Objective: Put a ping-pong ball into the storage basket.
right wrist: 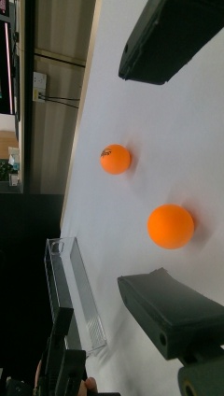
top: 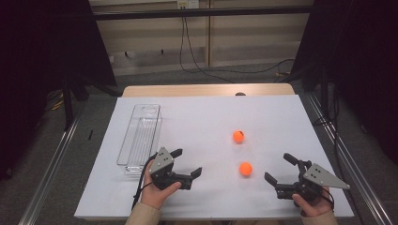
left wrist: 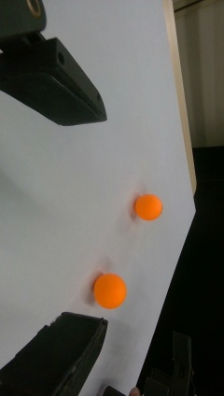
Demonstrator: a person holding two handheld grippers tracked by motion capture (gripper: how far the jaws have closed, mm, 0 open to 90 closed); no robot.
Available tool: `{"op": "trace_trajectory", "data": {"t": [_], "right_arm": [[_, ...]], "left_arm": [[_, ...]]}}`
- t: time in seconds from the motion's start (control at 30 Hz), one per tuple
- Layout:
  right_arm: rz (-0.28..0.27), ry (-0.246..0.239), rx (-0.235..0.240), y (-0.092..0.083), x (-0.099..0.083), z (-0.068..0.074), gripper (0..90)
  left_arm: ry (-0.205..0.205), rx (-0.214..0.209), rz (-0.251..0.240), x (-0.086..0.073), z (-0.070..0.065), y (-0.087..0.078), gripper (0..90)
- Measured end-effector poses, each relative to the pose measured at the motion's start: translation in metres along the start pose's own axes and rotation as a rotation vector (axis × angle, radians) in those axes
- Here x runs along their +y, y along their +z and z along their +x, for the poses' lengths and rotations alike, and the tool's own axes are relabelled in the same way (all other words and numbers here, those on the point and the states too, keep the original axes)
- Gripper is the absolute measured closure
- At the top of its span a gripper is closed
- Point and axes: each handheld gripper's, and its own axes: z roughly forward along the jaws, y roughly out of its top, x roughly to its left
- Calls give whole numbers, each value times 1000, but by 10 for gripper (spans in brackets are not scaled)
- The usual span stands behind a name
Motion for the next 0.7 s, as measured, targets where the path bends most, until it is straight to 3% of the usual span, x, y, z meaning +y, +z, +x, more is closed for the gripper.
{"op": "trace_trajectory", "data": {"t": [0.7], "right_arm": [[1,2,1,1,0,0,22]], "left_arm": [[17,-29,44,2,-8,15,29]]}}
